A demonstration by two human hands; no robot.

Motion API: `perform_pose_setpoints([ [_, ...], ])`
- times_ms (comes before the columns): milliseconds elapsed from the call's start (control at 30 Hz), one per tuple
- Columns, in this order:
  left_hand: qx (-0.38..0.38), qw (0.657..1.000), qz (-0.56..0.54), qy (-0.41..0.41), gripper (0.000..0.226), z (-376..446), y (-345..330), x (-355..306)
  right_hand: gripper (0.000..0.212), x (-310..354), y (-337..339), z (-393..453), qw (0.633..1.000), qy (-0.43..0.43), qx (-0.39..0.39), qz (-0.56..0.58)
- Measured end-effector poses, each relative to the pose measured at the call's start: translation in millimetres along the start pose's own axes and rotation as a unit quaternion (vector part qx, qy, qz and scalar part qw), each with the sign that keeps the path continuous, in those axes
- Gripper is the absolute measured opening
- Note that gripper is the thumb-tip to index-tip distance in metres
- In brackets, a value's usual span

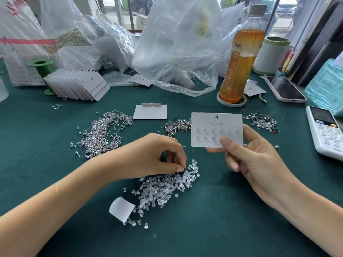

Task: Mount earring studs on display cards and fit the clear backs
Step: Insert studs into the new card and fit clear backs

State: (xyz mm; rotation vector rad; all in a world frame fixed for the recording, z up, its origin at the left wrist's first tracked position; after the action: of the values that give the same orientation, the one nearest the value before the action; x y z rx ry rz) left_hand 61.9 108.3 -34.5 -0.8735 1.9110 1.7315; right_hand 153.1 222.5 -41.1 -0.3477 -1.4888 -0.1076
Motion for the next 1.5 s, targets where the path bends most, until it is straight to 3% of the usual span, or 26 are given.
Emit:
perform_pose_setpoints([
  [267,-0.053,0.987,-0.153,-0.004,0.007,1,12,10,0.035,10,-3,-2,0.998,0.041,-0.007,-0.047],
  [500,-0.096,0.965,-0.243,0.026,0.011,2,18,24,0.023,35,-13,-19,0.966,0.170,-0.026,-0.193],
  [567,-0.114,0.951,-0.285,0.025,0.013,0,21,26,0.026,49,-24,-29,0.915,0.247,-0.020,-0.318],
  [600,-0.121,0.943,-0.310,0.022,0.014,0,22,27,0.027,57,-36,-35,0.869,0.296,0.000,-0.396],
  [667,-0.123,0.929,-0.349,0.014,0.011,-1,22,25,0.030,59,-65,-49,0.751,0.387,0.078,-0.529],
  [733,-0.105,0.926,-0.363,0.001,0.015,-1,21,19,0.027,51,-81,-57,0.643,0.424,0.122,-0.625],
  [767,-0.090,0.928,-0.362,-0.009,0.014,-1,19,14,0.024,50,-84,-58,0.606,0.429,0.123,-0.658],
  [833,-0.056,0.934,-0.351,-0.026,0.011,-1,14,5,0.025,47,-89,-59,0.567,0.428,0.119,-0.693],
  [1000,0.002,0.950,-0.310,-0.040,0.008,0,1,-12,0.031,45,-94,-56,0.553,0.417,0.119,-0.711],
  [1233,-0.042,0.979,-0.195,-0.052,0.006,-1,6,-21,0.031,41,-95,-55,0.546,0.400,0.124,-0.726],
  [1500,-0.018,0.982,-0.176,-0.063,0.006,0,0,-25,0.029,37,-94,-52,0.553,0.385,0.126,-0.728],
])
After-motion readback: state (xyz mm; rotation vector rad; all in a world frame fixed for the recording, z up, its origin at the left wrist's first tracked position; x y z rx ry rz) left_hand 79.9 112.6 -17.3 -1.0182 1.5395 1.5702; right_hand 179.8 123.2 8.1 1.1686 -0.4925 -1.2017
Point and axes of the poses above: each hand's wrist, its own z-axis towards the middle knuckle, its own y-axis out of the back of the hand, x = y × z, the point moved 10 cm from there along z, towards the middle knuckle, and after that the axes turned 11 degrees about x, right-handed, at the moved point
